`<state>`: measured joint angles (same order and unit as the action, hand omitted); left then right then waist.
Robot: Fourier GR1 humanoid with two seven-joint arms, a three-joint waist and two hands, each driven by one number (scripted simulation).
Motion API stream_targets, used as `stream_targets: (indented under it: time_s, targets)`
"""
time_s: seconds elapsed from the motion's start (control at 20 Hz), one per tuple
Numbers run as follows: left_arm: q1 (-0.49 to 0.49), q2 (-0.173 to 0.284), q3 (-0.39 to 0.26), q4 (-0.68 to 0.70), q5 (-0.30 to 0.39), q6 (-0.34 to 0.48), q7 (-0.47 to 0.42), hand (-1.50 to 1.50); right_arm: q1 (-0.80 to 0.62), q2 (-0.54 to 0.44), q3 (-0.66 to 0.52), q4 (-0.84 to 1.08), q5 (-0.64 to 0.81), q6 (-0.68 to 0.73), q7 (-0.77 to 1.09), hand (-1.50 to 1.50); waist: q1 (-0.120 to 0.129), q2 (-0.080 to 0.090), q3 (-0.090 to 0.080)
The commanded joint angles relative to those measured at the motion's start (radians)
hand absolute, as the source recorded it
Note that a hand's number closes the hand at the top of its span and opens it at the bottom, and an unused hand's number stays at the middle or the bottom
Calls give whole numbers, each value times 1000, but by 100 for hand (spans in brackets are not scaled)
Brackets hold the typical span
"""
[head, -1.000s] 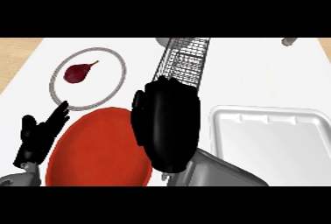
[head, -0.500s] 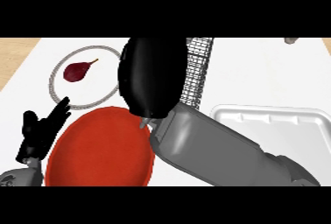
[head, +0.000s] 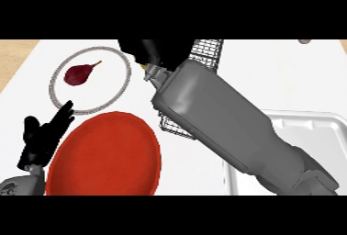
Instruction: Pick the lemon from the tray and place it in the tiered basket
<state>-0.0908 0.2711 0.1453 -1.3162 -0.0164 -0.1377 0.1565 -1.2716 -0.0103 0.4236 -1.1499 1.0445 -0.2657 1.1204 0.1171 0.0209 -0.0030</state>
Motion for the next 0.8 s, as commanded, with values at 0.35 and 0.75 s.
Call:
stream_targets:
  time_s: [0.35,0.75]
  targets:
    - [23,27,41,-6,27,-11,11,0,-221,-11,28,445,48,164,-67,150,-45,-10,-2]
    - [112,17,39,-81,20,-3,11,0,-368,-69,-28,651,31,252,-321,150,-67,-13,2]
